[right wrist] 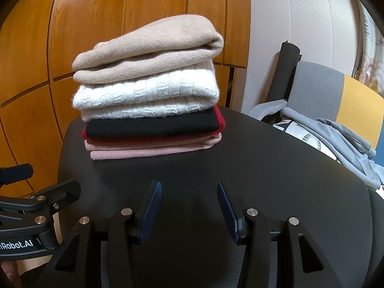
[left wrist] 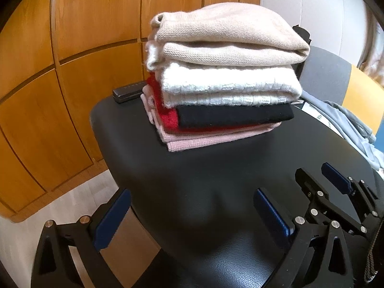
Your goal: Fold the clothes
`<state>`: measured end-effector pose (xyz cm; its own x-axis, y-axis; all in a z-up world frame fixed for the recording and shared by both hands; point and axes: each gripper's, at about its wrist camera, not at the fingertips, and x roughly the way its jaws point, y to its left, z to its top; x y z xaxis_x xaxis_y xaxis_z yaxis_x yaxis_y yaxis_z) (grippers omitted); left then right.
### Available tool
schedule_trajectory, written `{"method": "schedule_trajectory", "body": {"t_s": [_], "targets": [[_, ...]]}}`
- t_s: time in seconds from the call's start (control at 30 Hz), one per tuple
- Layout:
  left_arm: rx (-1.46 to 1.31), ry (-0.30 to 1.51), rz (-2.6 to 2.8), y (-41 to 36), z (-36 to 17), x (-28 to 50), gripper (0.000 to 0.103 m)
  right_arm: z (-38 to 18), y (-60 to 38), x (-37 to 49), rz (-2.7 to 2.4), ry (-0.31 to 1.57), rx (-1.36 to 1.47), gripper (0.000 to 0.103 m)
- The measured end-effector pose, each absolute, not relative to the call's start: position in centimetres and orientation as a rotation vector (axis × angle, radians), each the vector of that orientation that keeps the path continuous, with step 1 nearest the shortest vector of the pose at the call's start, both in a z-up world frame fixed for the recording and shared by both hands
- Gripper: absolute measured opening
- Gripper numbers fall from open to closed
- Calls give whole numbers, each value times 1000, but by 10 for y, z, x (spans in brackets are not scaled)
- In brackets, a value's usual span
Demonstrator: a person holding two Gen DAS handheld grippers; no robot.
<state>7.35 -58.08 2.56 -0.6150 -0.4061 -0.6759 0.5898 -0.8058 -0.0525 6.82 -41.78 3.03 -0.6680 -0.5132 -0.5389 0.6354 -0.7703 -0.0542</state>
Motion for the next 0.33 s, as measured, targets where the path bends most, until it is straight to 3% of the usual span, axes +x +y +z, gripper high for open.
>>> {"method": "schedule_trajectory", "body": {"t_s": [0.13, 0.2, 0.33], "targets": [[919, 369, -2385, -580, 24, 73, 102, 30, -417, 67, -2382, 309, 676, 50], [910, 355, -2388, -578, 23, 75, 95, 30, -417, 67, -2381, 308, 677, 50], [899, 329, -2396, -575, 22, 77, 93, 30, -416, 68, -2380, 312, 672, 50]]}}
